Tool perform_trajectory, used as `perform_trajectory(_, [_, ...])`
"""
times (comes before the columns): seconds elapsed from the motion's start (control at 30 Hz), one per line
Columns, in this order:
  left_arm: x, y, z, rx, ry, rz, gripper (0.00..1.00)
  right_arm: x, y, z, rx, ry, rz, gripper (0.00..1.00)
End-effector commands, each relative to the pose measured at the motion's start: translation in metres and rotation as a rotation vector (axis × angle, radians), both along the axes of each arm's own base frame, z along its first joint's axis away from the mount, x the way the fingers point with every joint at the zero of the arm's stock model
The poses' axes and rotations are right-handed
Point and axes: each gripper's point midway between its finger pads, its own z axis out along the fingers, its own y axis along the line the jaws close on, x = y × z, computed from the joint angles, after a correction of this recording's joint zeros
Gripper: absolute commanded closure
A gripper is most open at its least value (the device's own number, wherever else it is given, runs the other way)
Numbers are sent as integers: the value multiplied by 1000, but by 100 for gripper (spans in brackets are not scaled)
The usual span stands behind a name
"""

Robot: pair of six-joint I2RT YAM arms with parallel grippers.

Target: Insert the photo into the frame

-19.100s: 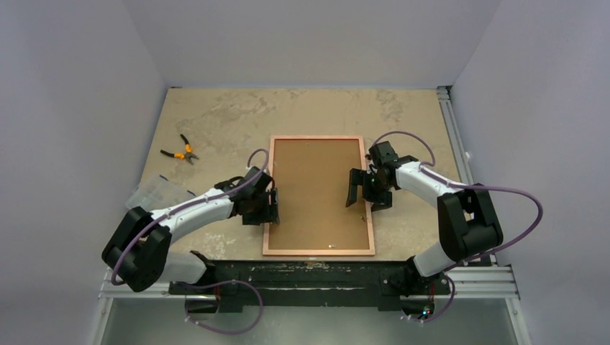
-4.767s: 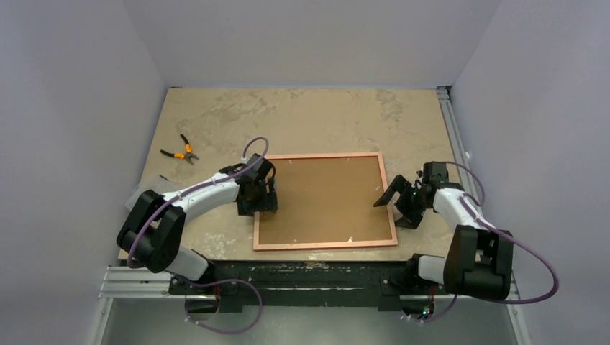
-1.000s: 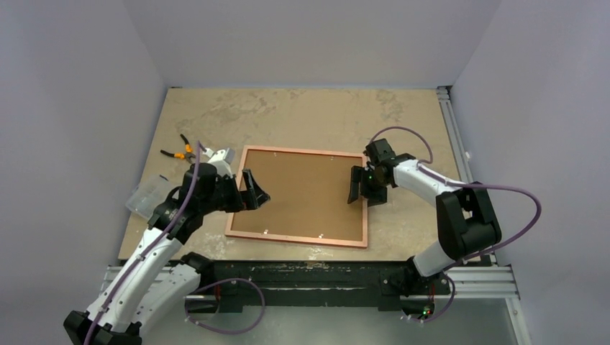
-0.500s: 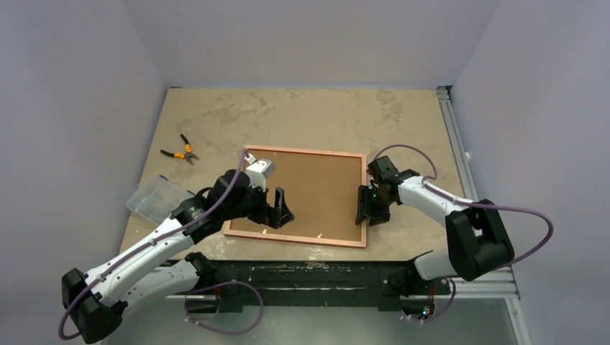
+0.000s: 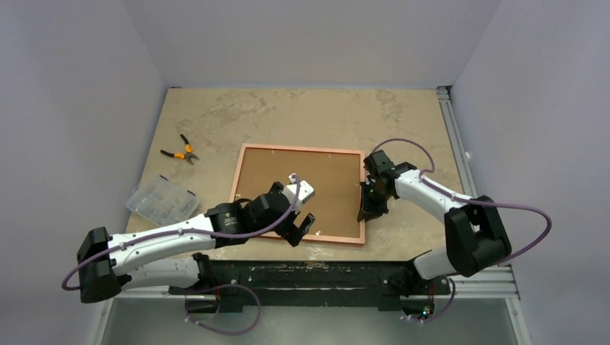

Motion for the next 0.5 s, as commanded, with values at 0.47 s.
perform_trajectory(0.47, [-2,-41,-11,364,-515,4,6,31,38,104,188,-121,41,100])
